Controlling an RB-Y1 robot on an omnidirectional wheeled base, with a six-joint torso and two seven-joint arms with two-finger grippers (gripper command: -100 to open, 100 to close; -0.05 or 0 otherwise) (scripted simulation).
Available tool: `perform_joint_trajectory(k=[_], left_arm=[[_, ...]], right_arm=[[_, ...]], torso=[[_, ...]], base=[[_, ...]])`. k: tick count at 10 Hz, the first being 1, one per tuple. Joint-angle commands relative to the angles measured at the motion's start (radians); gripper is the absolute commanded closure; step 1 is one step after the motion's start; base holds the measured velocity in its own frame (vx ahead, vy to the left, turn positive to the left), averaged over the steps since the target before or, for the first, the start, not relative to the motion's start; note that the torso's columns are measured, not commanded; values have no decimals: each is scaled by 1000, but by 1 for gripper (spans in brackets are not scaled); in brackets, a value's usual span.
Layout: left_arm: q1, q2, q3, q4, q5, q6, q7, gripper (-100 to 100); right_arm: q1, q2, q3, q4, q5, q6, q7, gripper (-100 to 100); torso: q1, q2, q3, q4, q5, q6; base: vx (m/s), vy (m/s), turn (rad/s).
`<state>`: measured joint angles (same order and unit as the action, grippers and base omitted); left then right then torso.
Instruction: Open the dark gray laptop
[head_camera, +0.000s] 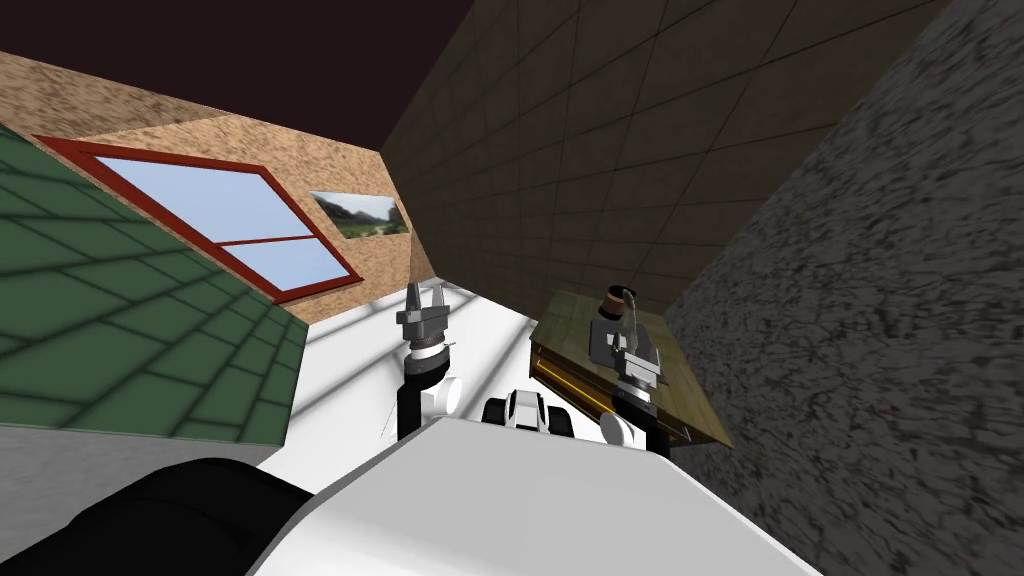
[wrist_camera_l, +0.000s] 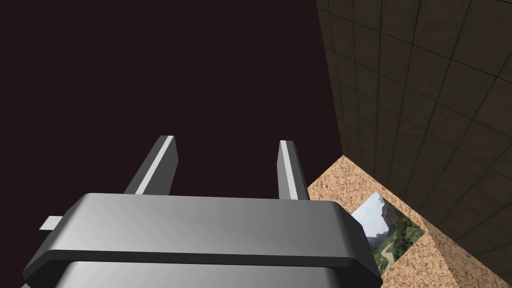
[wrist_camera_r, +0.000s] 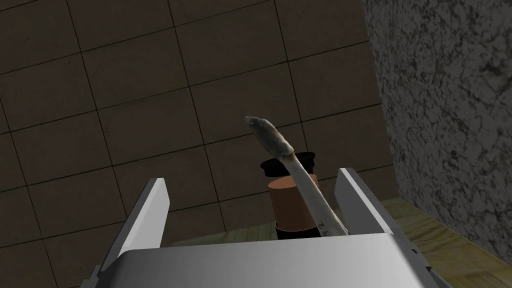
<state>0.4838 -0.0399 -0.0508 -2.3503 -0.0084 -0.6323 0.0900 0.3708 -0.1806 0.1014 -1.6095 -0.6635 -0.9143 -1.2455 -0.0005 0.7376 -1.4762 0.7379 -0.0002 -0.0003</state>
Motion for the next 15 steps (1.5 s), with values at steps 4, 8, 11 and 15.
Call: perform_joint_trajectory(k=[4, 8, 11, 15], left_arm=[[0, 0, 0, 0, 0, 0, 0, 0], [0, 0, 0, 0, 0, 0, 0, 0], [0, 0, 0, 0, 0, 0, 0, 0], [0, 0, 0, 0, 0, 0, 0, 0]], right_arm=[[-6, 3, 4, 60, -50, -18, -140, -100], [-20, 10, 10, 141, -114, -41, -248, -100], [-26, 15, 12, 181, -145, -51, -334, -100], [-39, 26, 17, 256, -202, -70, -457, -100]], torso=[[0, 0, 0, 0, 0, 1], [1, 0, 0, 0, 0, 1], [0, 0, 0, 0, 0, 0], [1, 0, 0, 0, 0, 0]], base=[[3, -8, 60], [4, -11, 102], [3, -16, 124], [5, -16, 109]])
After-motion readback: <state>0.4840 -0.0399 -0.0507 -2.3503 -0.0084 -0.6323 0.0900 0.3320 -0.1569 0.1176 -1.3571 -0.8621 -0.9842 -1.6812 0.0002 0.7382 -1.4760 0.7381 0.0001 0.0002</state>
